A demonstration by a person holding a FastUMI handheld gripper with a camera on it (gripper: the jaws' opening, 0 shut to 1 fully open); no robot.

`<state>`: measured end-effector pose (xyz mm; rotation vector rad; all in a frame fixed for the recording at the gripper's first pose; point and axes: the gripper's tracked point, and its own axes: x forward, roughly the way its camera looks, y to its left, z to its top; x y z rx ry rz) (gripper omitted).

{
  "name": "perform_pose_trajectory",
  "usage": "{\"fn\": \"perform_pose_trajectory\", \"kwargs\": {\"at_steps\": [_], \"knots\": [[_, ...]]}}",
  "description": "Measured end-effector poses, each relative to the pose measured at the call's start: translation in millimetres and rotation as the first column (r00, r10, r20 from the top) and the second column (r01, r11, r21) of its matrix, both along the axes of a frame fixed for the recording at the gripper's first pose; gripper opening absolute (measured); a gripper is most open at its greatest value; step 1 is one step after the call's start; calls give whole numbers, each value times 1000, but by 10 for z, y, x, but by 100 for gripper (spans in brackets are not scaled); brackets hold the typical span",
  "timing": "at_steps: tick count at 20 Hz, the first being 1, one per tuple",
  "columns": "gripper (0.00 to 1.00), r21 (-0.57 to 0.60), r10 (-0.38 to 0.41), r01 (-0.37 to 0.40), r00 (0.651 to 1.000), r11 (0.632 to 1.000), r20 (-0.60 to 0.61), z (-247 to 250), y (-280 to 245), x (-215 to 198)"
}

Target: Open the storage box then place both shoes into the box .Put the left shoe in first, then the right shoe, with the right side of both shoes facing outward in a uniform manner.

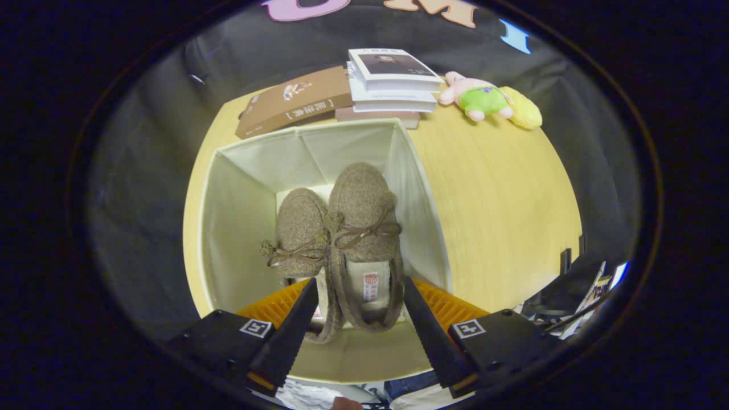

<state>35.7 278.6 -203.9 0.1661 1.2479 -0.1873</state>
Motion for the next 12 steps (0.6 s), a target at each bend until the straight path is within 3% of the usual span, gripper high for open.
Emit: {"fn": "perform_pose_trajectory", "kwargs": {"at_steps": [4,7,12], "knots": [[99,-4,37,-36,995,999,91,366,-188,-85],[99,-101,63,-51,990,994,124,571,-682,-238],[99,-139,8,37,950,990,313,959,-1551,-156]]}}
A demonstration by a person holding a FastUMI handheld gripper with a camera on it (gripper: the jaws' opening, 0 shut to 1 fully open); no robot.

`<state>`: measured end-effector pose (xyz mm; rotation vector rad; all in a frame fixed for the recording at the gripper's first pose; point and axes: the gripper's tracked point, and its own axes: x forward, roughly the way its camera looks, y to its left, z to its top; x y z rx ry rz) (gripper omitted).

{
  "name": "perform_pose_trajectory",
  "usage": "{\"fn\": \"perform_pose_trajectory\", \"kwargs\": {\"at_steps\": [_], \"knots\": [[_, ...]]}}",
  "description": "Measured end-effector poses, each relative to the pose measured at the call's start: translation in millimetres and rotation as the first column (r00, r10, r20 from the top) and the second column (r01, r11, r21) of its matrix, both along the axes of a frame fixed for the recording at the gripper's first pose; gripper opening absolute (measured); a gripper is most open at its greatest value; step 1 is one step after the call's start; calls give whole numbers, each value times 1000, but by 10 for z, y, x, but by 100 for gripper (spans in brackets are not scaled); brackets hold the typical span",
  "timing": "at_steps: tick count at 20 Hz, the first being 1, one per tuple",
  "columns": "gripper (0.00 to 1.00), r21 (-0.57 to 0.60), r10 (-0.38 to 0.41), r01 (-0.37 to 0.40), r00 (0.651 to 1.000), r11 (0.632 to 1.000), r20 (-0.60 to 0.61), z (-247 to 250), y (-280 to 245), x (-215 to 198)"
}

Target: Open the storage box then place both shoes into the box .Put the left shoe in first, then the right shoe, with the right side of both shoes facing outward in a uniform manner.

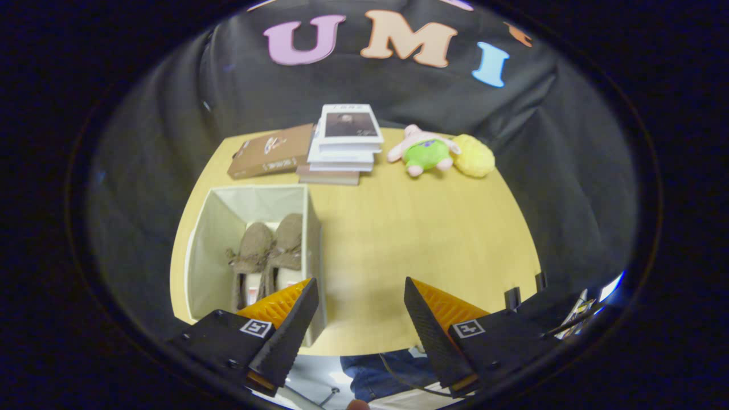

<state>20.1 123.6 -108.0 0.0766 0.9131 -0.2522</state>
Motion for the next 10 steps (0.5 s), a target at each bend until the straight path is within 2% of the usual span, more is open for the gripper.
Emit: {"fn": "perform_pose_trajectory", "kwargs": {"at_steps": [2,5,8,10], "knots": [[98,-19,-9,12,990,1000,139,181,-364,129],[98,-45,9,6,943,999,333,519,-811,313],[98,-66,65,-37,864,997,499,883,-1079,368],[98,-86,89,-47,791,995,605,1144,-1212,379]]}}
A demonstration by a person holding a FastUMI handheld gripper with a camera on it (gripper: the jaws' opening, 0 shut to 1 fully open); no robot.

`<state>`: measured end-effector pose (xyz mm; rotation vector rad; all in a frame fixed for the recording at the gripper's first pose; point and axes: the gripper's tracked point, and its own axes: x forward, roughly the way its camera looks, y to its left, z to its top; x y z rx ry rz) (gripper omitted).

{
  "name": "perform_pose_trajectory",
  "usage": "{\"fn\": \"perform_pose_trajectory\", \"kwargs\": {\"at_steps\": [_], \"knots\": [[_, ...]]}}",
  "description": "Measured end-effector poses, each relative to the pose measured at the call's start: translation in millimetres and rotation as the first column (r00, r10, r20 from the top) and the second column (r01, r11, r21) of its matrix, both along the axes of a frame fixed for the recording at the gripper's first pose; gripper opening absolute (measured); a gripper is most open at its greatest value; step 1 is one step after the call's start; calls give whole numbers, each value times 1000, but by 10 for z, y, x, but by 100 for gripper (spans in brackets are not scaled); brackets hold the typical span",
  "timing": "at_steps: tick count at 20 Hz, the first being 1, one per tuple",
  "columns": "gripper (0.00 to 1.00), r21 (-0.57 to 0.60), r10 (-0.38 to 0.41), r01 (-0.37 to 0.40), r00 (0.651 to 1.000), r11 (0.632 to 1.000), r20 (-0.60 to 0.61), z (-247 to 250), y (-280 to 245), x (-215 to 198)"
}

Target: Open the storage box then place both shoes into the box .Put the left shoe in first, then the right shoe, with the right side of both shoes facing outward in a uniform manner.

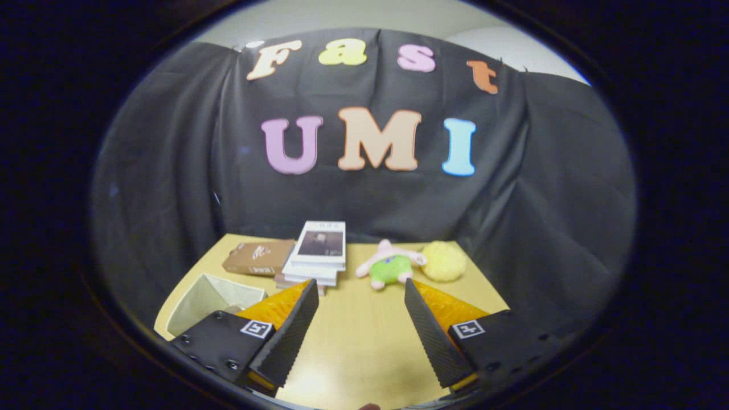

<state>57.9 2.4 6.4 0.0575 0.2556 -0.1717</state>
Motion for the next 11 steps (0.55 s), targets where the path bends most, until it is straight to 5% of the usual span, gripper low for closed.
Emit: {"fn": "perform_pose_trajectory", "kwargs": {"at_steps": [6,11], "knots": [[98,-38,78,-71,968,997,238,450,-152,-197],[98,-58,89,-76,958,995,273,410,-208,-312]]}}
